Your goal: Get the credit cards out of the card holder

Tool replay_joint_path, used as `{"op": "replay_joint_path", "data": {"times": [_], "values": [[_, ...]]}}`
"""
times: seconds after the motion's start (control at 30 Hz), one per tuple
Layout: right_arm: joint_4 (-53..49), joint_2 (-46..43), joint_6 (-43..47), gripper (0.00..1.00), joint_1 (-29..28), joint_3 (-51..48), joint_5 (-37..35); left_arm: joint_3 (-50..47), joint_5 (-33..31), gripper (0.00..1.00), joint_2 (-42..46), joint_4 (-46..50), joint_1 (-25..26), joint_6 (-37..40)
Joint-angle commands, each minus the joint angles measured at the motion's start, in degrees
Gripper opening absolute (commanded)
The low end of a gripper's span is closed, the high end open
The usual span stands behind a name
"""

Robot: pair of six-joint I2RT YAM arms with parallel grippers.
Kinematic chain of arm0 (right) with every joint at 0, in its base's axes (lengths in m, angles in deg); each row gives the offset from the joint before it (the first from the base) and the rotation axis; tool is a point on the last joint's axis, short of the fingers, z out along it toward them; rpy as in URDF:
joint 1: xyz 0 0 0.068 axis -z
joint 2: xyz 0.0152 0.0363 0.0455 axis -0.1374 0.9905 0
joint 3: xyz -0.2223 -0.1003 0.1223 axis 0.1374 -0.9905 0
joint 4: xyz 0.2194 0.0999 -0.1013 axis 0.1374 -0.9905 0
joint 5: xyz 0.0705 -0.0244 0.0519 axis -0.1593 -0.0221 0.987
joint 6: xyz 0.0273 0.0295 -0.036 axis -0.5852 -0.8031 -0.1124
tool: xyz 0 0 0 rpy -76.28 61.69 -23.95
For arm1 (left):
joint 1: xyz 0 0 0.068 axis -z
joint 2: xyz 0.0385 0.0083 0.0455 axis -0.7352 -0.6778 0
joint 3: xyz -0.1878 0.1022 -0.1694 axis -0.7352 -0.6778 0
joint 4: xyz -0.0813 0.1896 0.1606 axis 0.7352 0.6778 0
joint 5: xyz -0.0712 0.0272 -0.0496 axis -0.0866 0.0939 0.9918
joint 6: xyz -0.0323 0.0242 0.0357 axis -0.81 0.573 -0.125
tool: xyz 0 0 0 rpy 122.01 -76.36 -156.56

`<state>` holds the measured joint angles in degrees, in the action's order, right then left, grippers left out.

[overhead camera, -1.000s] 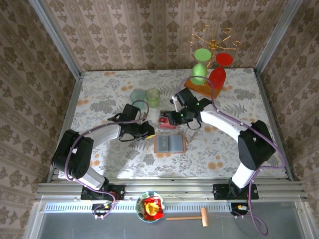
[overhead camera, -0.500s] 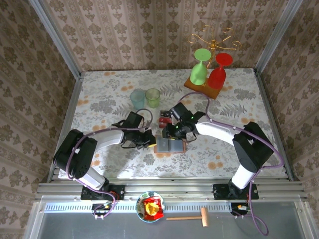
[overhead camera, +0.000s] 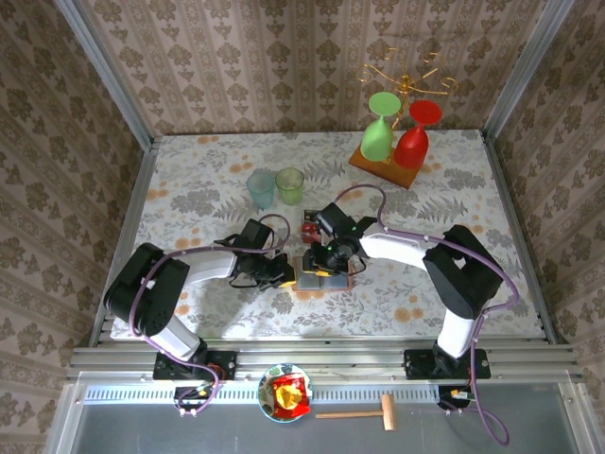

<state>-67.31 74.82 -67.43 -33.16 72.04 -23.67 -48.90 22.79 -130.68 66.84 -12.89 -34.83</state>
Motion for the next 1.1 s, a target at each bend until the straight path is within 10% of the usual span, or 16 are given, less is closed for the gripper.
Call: {"op": "replay_joint_path", "data": {"times": [0.0, 0.57, 1.07], "values": [[0.34, 1.73, -1.22, 0.39, -1.03, 0.95, 1.25, -1.04, 0.33, 0.04, -0.65, 0.05, 0.17, -0.05], [-5.93, -0.45, -0.83, 0.40, -0.78, -0.48, -6.42, -1.41, 0.28, 0.04, -0.65, 0.65, 0.19, 0.06], [9.16, -3.11, -5.07, 0.38, 2.45, -8.83, 3.24, 2.07, -1.30, 0.09, 3.90, 1.68, 0.10, -2.29]]}}
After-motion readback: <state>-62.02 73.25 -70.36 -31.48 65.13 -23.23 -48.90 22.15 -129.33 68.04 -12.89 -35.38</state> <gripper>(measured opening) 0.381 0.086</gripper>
